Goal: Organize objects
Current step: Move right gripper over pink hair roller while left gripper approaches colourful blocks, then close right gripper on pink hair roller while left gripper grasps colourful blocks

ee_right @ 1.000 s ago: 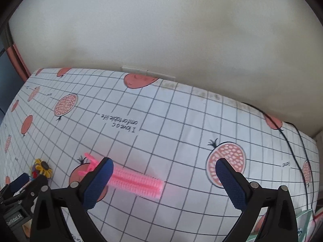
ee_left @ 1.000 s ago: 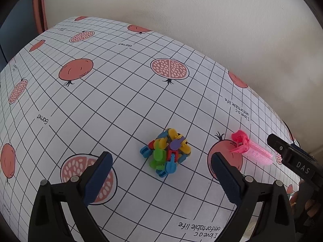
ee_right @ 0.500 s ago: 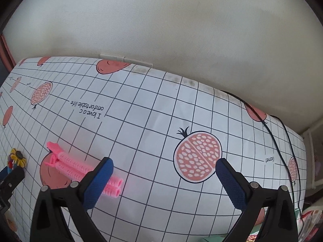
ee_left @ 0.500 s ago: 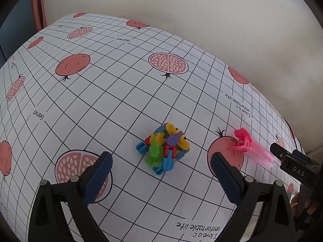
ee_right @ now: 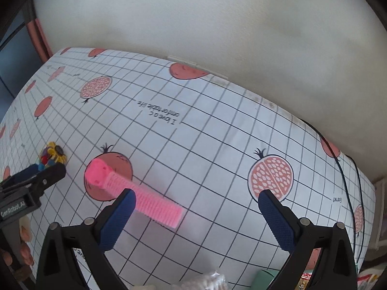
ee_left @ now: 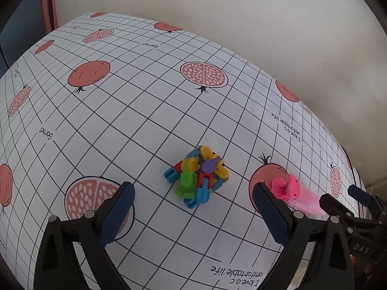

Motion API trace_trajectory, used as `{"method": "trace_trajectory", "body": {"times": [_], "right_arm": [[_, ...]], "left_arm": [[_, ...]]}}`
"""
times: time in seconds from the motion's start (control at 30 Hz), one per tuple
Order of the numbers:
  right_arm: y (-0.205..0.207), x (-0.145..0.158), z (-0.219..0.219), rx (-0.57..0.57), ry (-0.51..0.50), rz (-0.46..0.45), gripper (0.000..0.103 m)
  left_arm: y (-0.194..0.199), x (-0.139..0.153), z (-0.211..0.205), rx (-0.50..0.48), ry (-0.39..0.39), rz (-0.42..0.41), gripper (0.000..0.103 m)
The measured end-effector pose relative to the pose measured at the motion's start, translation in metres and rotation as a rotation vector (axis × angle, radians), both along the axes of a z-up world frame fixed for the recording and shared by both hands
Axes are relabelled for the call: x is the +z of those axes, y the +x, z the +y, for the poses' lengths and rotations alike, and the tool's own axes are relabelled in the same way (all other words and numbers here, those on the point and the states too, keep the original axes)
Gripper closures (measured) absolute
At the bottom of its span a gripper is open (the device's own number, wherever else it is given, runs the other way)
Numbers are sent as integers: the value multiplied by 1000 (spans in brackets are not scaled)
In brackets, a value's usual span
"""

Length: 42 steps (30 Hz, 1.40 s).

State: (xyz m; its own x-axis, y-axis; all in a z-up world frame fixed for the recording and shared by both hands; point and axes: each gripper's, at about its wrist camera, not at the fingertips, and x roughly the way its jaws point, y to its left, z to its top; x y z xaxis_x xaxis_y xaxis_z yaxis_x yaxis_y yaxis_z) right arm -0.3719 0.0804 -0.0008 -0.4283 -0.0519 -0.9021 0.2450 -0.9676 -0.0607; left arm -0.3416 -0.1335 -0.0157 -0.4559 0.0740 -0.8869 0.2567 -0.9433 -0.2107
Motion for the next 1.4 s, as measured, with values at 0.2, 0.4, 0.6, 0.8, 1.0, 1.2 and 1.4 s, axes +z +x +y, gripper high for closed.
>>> {"method": "trace_trajectory", "body": {"times": [0.2, 0.4, 0.6, 0.8, 1.0, 1.2, 1.4], "right_arm": [[5, -14, -29, 120, 35, -24, 1], [0, -24, -44, 133, 43, -37, 3], [-5, -28, -50, 126, 22, -42, 15], [-8, -27, -51, 117, -21, -44, 33], [-9, -27, -46, 85, -47, -46, 47], [-13, -26, -29, 10, -63, -57, 54], [-14, -25, -8, -64, -109, -75, 60]], "left_arm": [[1, 1, -7, 14, 8, 5, 5], [1, 0, -8, 13, 11, 5, 5], [2, 0, -10, 19, 16, 9, 5], [4, 0, -12, 26, 22, 17, 5], [2, 1, -9, 9, 25, 29, 5], [1, 3, -5, -9, 24, 57, 5], [-1, 3, 2, -42, -12, 90, 5]]}}
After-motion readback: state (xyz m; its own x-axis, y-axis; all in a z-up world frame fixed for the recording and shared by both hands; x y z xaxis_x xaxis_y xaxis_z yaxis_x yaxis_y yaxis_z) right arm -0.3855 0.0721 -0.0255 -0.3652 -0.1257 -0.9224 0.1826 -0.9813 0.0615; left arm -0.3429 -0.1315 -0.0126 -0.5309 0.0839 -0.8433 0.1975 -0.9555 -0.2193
